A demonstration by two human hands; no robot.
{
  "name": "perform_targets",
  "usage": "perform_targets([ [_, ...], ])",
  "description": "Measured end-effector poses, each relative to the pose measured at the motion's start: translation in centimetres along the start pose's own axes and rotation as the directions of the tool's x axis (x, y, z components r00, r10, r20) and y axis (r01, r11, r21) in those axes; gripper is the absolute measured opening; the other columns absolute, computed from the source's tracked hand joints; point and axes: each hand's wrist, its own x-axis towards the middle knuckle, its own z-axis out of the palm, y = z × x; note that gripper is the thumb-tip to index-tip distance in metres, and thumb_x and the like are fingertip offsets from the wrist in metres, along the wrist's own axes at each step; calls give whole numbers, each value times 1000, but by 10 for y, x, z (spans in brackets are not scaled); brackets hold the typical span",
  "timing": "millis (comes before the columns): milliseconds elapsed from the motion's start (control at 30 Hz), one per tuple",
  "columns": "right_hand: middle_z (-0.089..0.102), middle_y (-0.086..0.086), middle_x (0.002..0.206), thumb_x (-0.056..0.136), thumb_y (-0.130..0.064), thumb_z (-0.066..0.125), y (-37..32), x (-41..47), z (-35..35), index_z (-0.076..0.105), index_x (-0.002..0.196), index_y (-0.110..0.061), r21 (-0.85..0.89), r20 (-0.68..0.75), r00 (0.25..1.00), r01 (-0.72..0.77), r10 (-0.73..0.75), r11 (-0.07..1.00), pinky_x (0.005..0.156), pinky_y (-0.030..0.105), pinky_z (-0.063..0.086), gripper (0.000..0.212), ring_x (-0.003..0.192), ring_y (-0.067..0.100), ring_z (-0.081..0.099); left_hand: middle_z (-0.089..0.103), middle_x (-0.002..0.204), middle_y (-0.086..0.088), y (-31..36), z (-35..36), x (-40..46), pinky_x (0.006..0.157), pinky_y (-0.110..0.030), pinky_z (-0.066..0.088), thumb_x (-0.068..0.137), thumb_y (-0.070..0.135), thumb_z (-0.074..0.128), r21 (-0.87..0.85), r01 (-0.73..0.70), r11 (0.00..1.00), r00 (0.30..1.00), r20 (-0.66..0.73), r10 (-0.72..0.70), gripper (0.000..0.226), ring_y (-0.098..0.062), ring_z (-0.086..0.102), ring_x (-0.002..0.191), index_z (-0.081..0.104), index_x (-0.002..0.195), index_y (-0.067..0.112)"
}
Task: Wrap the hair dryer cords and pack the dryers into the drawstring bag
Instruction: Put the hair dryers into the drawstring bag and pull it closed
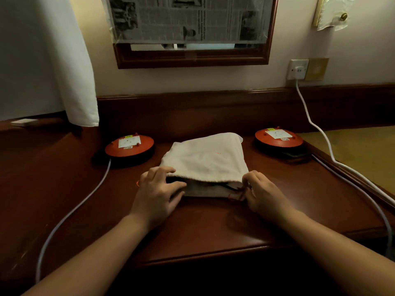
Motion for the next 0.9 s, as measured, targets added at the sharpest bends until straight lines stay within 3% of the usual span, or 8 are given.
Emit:
perform_targets([
  [100,62,15,115,85,9,69,5,-3,4,68,102,-6,-75,102,993,59,-51,995,72,40,57,23,98,28,57,62,124,-10,-21,-4,-7,94,-51,45,80,35,82,91,128,988,987,83,-135,21,-33,53,120,80,99,28],
  [167,65,13,111,86,7,71,11,-4,2,77,99,-6,-96,129,991,56,-43,994,71,41,58,20,96,26,55,66,121,-7,-31,-5,-10,93,-51,48,84,32,78,119,199,973,971,111,-212,19,-30,58,115,79,101,26],
  [333,69,2,100,92,-13,74,9,2,-13,81,103,-9,-71,71,996,-52,57,996,73,35,55,13,91,20,56,74,101,-3,-43,-8,-6,74,-39,58,89,17,74,9,218,976,974,63,-218,17,-23,71,87,75,106,13],
  [500,65,-6,101,87,-17,82,10,19,-33,80,105,-11,76,61,994,-98,93,992,70,31,58,19,80,8,64,73,93,-4,-55,-17,10,70,-35,60,79,14,85,-123,235,964,972,30,-233,23,-21,70,81,77,101,9],
  [567,64,-7,105,84,-21,86,12,30,-47,79,111,-13,26,117,992,-60,57,998,71,29,59,30,81,8,63,73,90,-3,-64,-22,19,70,-34,60,71,21,92,-152,174,973,984,75,-164,32,-17,69,79,78,97,8],
  [667,64,-7,102,84,-25,86,16,47,-65,80,107,-14,-102,150,989,33,-18,994,68,31,60,26,78,10,64,71,93,2,-81,-31,25,70,-27,60,66,32,94,-169,13,985,978,208,22,42,-11,67,80,78,98,12],
  [767,64,-6,93,83,-26,86,18,58,-73,81,94,-15,-197,188,974,166,-129,966,60,34,59,16,72,13,65,71,95,5,-90,-37,28,72,-29,61,68,17,94,-132,-77,988,972,209,104,32,-12,69,81,79,97,15],
  [900,66,-3,86,81,-27,88,14,73,-85,81,85,-17,-266,221,957,245,-188,932,55,26,51,14,72,16,63,71,86,5,-92,-44,38,62,-31,61,75,8,88,-134,-161,978,973,145,180,18,-11,68,73,79,88,16],
])
